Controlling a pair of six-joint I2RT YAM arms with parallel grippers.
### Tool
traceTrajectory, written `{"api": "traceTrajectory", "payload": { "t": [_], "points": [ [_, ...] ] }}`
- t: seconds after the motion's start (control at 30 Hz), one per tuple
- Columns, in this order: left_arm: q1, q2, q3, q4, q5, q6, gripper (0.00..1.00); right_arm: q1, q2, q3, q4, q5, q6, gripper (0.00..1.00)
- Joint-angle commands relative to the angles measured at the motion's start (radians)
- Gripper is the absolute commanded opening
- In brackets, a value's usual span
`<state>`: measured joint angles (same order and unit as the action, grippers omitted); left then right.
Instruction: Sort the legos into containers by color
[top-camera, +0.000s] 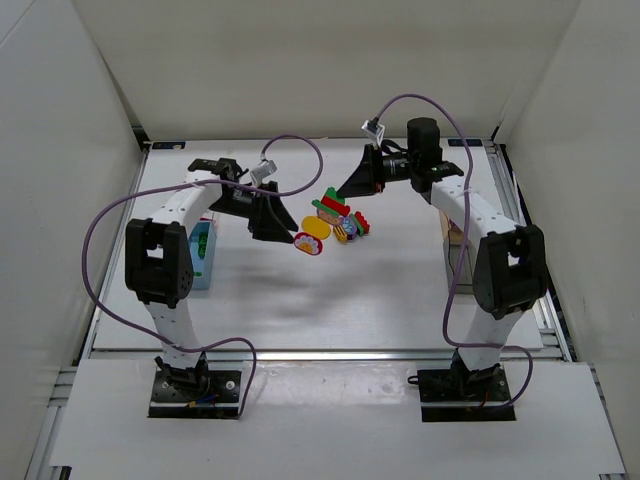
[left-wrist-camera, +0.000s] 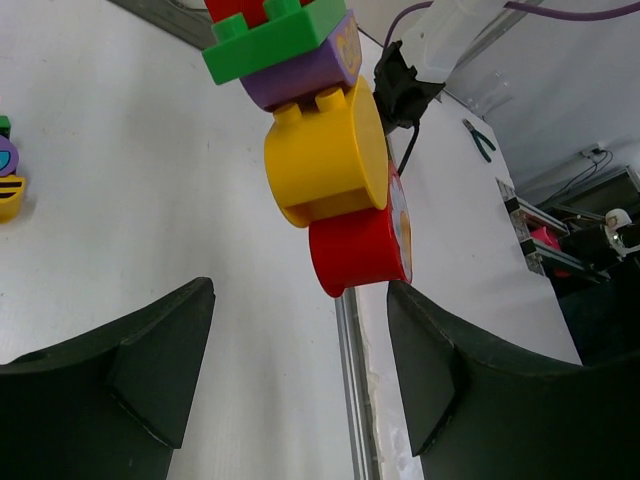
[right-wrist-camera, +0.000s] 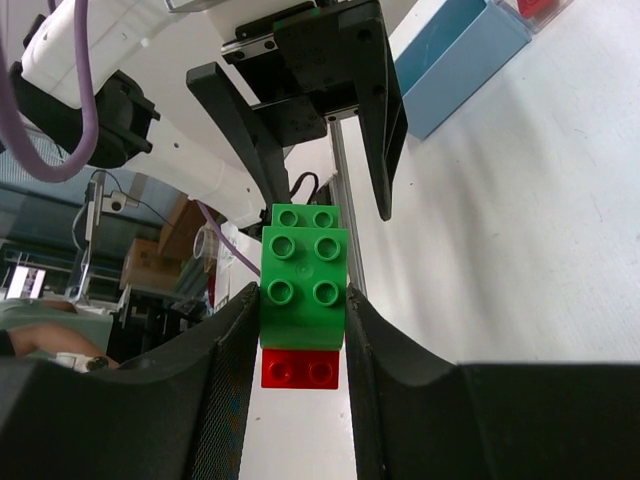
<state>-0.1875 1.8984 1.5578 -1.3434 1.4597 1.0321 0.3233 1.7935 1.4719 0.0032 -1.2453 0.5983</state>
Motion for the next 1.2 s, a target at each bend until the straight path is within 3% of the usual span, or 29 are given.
{"api": "traceTrajectory", "payload": {
  "t": [0.0, 0.7, 0.83, 0.87, 0.97, 1.17],
  "points": [
    [-0.009, -0.019, 0.033, -0.298, 0.152, 0.034, 0.80, 0.007, 0.014, 0.057, 0.041, -0.026, 0.006, 0.00],
    [-0.066, -0.016, 0.024, -0.240, 0.154, -0.098, 0.80, -0.006, 0.044, 0.096, 0.032, -0.014, -0.028, 0.00],
    [-0.066, -0.015, 0.024, -0.192, 0.154, -0.159, 0.72, -0.007, 0.043, 0.094, 0.035, -0.009, -0.029, 0.00],
    [-0.066, -0.013, 0.024, -0.183, 0.154, -0.165, 0.63, -0.006, 0.041, 0.094, 0.035, -0.006, -0.029, 0.00],
    [-0.066, -0.013, 0.022, -0.163, 0.153, -0.199, 0.49, -0.006, 0.041, 0.094, 0.037, -0.008, -0.031, 0.00],
    [-0.066, -0.010, 0.024, -0.145, 0.153, -0.213, 0.51, -0.006, 0.040, 0.087, 0.038, -0.002, -0.029, 0.00]
  ]
}}
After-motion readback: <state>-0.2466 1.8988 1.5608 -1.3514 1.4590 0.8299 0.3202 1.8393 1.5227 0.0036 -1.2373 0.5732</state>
